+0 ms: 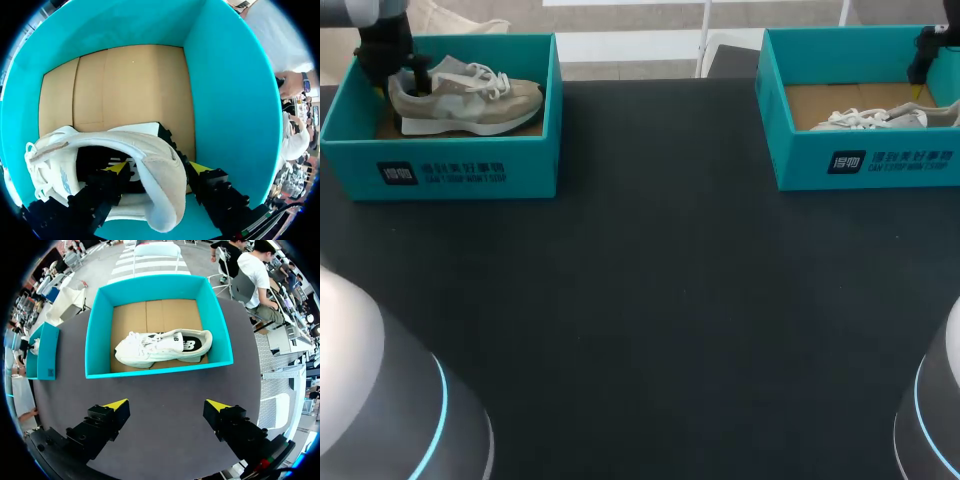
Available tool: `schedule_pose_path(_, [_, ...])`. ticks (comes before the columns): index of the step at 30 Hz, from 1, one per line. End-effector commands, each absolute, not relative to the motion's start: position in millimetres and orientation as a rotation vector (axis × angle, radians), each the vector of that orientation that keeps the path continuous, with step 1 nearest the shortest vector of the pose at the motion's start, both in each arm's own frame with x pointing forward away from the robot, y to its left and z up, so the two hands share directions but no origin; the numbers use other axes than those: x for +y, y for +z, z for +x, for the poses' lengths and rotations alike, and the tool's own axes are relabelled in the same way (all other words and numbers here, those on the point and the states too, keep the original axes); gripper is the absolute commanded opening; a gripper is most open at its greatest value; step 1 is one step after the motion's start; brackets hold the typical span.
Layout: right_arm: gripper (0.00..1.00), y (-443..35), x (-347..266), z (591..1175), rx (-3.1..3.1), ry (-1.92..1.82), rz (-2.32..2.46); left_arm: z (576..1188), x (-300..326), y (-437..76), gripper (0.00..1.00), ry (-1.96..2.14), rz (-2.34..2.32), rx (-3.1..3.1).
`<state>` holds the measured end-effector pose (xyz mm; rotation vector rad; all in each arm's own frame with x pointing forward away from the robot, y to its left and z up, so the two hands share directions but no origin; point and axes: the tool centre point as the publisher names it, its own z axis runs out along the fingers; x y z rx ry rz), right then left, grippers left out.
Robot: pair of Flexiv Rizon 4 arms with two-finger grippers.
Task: Take the shoe out of the shoebox, open the shoe tongue, remove and reinsert the insole, then place the shoe into the shoebox
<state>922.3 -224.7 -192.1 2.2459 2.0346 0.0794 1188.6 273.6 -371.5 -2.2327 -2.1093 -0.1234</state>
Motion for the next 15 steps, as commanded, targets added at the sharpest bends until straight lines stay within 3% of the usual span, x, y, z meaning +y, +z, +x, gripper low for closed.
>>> schedule_pose_path(1, [1.0,-192.2,-224.7,922.4,2.035,0.081,2.246,1197.4,278.0,-381.4,0.59,-0.094,-2.221,-2.122])
schedule_pose_path(8, [1.0,-192.2,-224.7,922.4,2.035,0.081,2.246,1197.9,282.2,-381.9,0.31,-0.075,-2.202,-2.116])
schedule_pose_path(9, [1.0,-192.2,-224.7,922.4,2.035,0.081,2.246,1197.6,283.8,-380.3,0.21,-0.058,-2.188,-2.121])
schedule_pose_path(10, [1.0,-192.2,-224.7,922.4,2.035,0.081,2.246,1196.8,285.6,-377.7,0.0,-0.051,-2.19,-2.12])
schedule_pose_path(15, [1.0,-192.2,-224.7,922.4,2.035,0.081,2.246,1190.1,295.1,-356.9,0.0,0.012,-2.202,-2.086])
